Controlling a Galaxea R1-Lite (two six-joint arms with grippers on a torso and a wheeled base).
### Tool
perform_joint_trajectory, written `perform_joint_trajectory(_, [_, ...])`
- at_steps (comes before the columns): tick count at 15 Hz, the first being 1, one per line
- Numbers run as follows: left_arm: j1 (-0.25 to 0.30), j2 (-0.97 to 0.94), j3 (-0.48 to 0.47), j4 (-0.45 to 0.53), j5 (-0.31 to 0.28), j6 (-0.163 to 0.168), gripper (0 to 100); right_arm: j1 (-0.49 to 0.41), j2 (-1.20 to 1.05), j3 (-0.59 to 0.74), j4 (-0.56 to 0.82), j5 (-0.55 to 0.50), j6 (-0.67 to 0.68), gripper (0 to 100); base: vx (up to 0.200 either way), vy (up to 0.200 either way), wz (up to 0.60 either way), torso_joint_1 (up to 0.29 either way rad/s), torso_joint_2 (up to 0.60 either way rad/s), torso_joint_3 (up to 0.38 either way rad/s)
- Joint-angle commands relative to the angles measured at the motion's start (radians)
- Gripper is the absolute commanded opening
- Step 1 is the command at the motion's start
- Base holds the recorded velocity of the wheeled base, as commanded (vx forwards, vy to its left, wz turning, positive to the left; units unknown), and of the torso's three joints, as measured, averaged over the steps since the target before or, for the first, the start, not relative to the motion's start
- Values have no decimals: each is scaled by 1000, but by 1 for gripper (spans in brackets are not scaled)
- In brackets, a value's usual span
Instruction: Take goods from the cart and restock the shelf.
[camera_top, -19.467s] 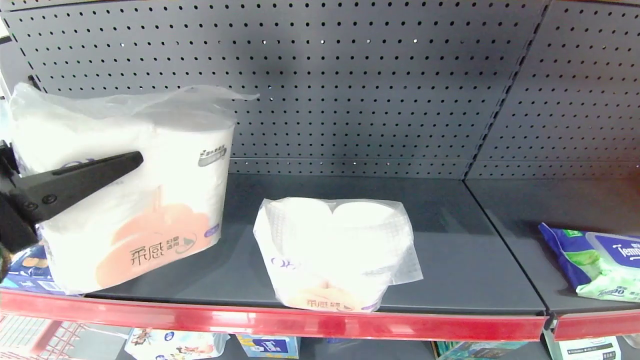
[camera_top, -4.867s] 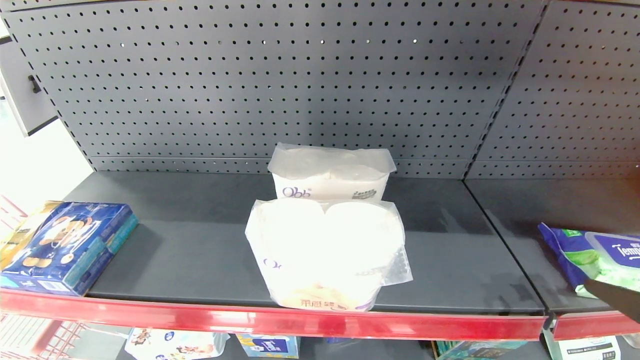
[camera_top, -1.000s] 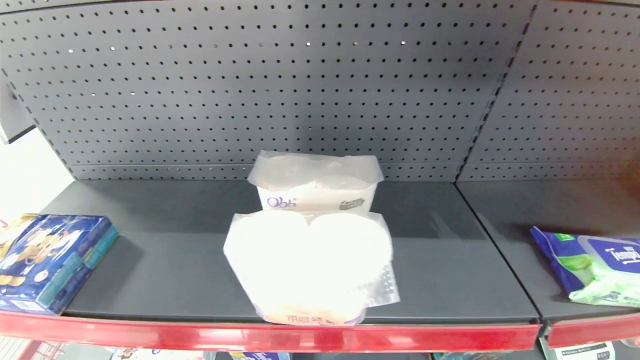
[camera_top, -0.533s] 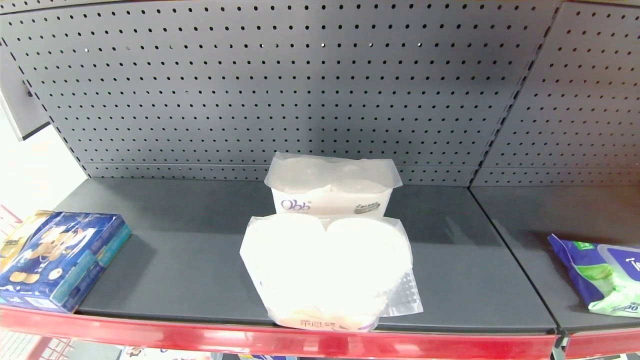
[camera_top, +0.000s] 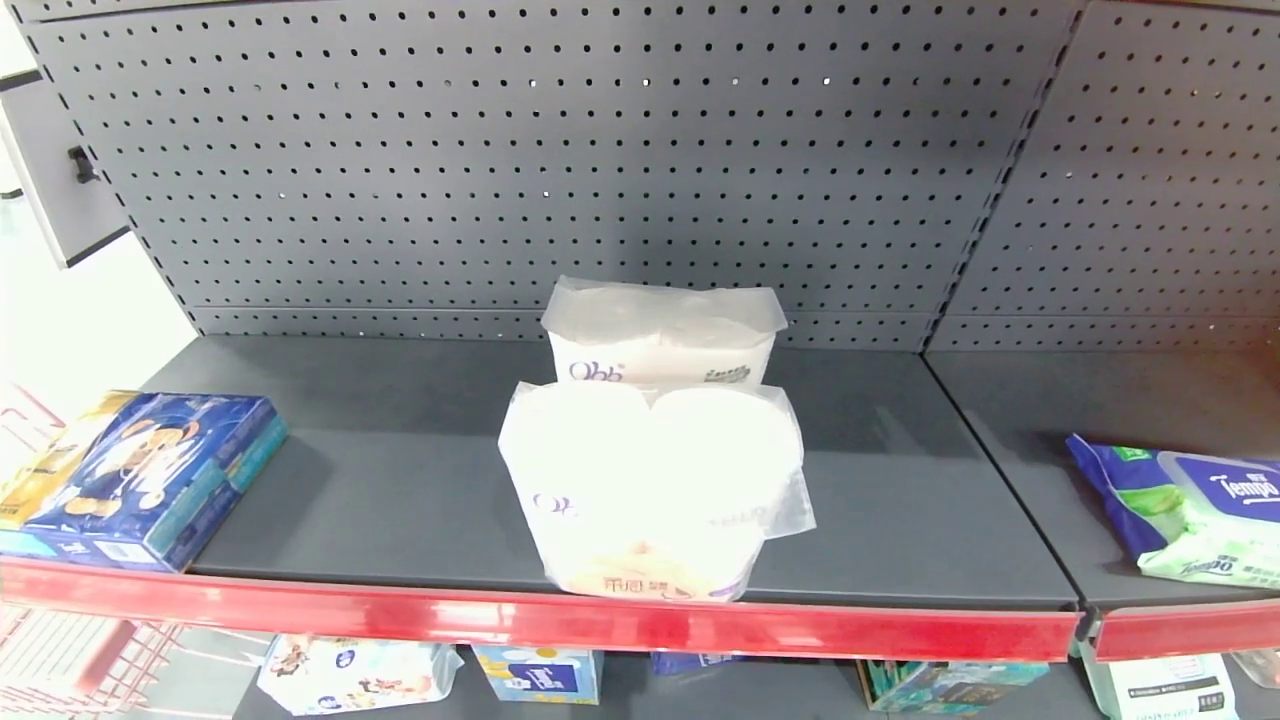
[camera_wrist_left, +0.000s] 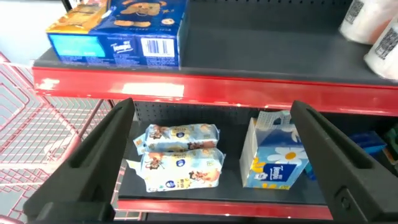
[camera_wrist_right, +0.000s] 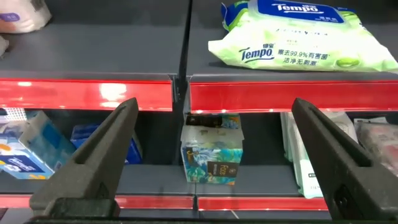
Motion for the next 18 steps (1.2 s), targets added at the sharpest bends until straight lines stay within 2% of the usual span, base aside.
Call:
perform_joint_trajectory(1, [0,0,0,-1,1,-1,100,0,1,0,-1,0,1,100,0,0,0,0,0,0])
perform_joint_trajectory(5, [0,0,0,-1,-1,-3,100,0,1,0,-1,0,2,100,0,0,0,0,0,0])
perform_joint_trajectory(6, [0,0,5,-4,24,-4,100,0,1,0,-1,0,4,100,0,0,0,0,0,0])
perform_joint_trajectory(8, [0,0,31,-71,94,-13,100,0,1,0,-1,-2,7,100,0,0,0,0,0,0])
perform_joint_trajectory(9, [0,0,31,-60,143,-32,100,0,1,0,-1,-2,7,100,0,0,0,0,0,0])
perform_joint_trajectory(10, [0,0,31,-60,140,-41,100,0,1,0,-1,-2,7,100,0,0,0,0,0,0])
perform_joint_trajectory(11, [0,0,31,-59,96,-49,100,0,1,0,-1,-2,7,100,0,0,0,0,0,0])
perform_joint_trajectory(12, [0,0,31,-25,1,-44,100,0,1,0,-1,-2,7,100,0,0,0,0,0,0])
perform_joint_trajectory(13, [0,0,31,-19,-16,-40,100,0,1,0,-1,-2,7,100,0,0,0,0,0,0])
perform_joint_trajectory(18, [0,0,31,-19,-1,-33,100,0,1,0,-1,-2,7,100,0,0,0,0,0,0])
